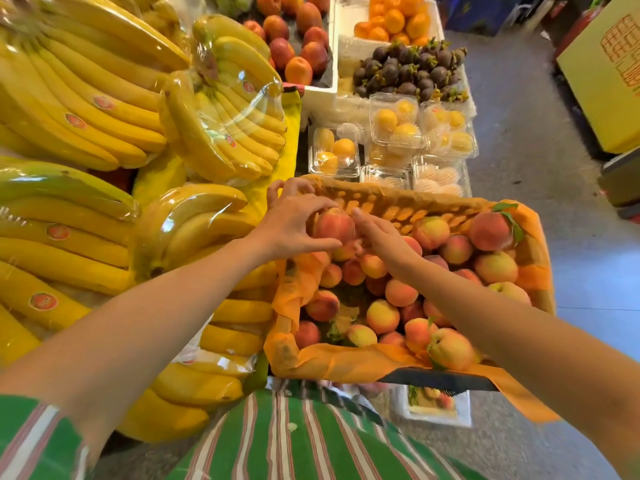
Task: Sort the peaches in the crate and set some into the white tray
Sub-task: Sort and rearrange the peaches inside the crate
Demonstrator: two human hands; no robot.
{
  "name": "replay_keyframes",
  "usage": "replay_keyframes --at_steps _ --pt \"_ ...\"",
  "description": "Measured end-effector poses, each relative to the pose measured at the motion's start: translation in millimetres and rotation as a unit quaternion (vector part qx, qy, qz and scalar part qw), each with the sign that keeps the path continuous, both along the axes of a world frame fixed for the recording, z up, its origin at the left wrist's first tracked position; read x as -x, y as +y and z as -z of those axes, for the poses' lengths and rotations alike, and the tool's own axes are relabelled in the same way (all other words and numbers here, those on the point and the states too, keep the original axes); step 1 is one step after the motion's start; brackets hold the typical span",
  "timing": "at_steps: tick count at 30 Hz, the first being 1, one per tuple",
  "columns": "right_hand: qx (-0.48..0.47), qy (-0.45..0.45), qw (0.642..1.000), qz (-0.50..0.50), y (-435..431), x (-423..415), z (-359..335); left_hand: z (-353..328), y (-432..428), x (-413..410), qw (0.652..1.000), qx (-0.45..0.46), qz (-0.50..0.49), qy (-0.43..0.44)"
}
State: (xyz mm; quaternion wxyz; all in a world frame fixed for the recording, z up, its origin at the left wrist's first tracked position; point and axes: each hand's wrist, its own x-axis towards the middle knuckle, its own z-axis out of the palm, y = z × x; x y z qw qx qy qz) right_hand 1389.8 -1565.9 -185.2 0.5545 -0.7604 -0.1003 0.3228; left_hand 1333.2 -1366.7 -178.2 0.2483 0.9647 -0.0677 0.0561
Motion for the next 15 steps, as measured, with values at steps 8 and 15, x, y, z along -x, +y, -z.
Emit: replay_keyframes --at_steps 8,15 --pt "0.245 -0.229 0.901 -0.276 15.4 -1.6 43.3 -16.4 9.9 15.4 0.977 0.173 -0.124 -0.009" --pt "0.359 -0.364 0.796 -0.323 33.6 -9.2 59.7 -15.5 10.5 17.2 0.962 0.228 -0.143 0.048"
